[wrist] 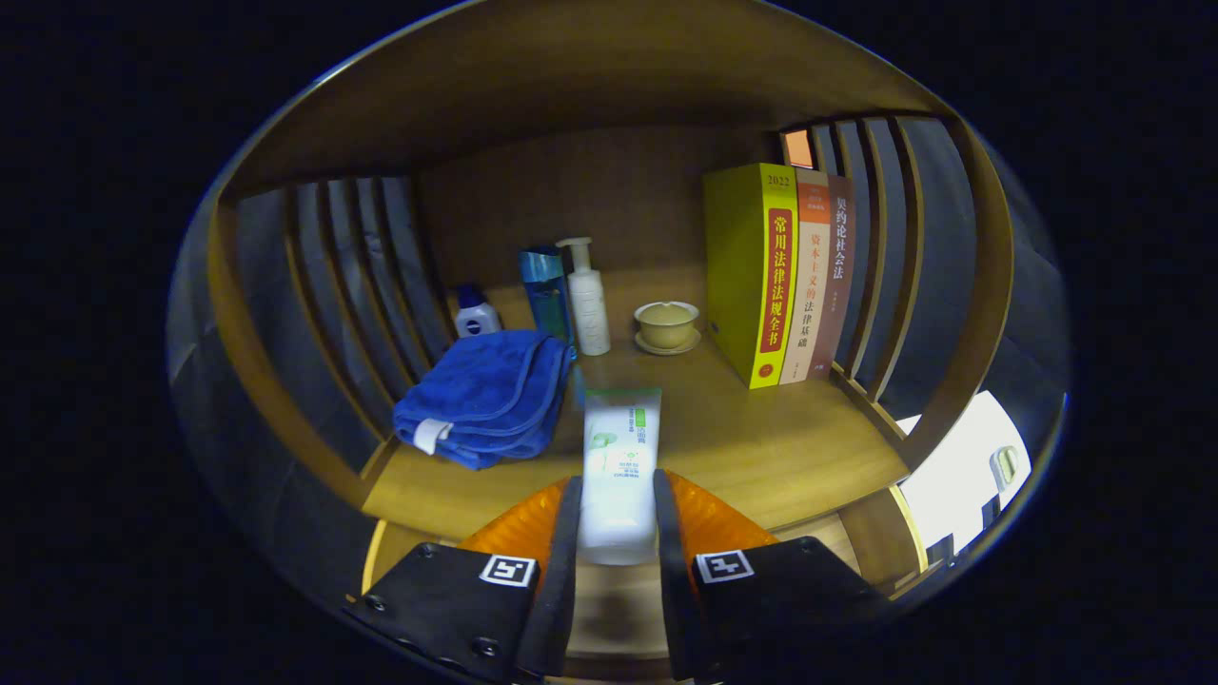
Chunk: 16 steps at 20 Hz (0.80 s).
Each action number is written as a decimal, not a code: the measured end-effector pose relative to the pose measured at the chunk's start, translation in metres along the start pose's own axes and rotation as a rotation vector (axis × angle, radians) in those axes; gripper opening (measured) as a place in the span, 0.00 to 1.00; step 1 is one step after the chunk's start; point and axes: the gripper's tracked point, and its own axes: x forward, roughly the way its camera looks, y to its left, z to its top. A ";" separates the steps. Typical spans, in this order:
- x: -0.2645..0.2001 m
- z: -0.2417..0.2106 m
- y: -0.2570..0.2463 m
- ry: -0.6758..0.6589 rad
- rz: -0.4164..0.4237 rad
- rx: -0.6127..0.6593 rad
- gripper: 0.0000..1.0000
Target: Pull open the drawer, take out the items inside it, and place them on the countertop above the cabinet.
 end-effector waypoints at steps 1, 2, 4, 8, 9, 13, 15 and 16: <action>0.008 -0.006 -0.001 0.018 -0.011 -0.006 0.48; 0.015 -0.010 0.000 0.032 -0.012 -0.005 0.48; 0.027 -0.016 0.001 0.038 -0.010 0.000 0.48; 0.040 -0.032 0.000 0.058 -0.024 -0.037 0.48; 0.043 -0.036 0.002 0.065 -0.017 -0.024 0.48; 0.050 -0.044 0.002 0.065 -0.027 -0.002 0.48; 0.050 -0.047 0.004 0.061 -0.032 -0.019 0.51; 0.050 -0.047 0.005 0.064 -0.032 -0.018 0.53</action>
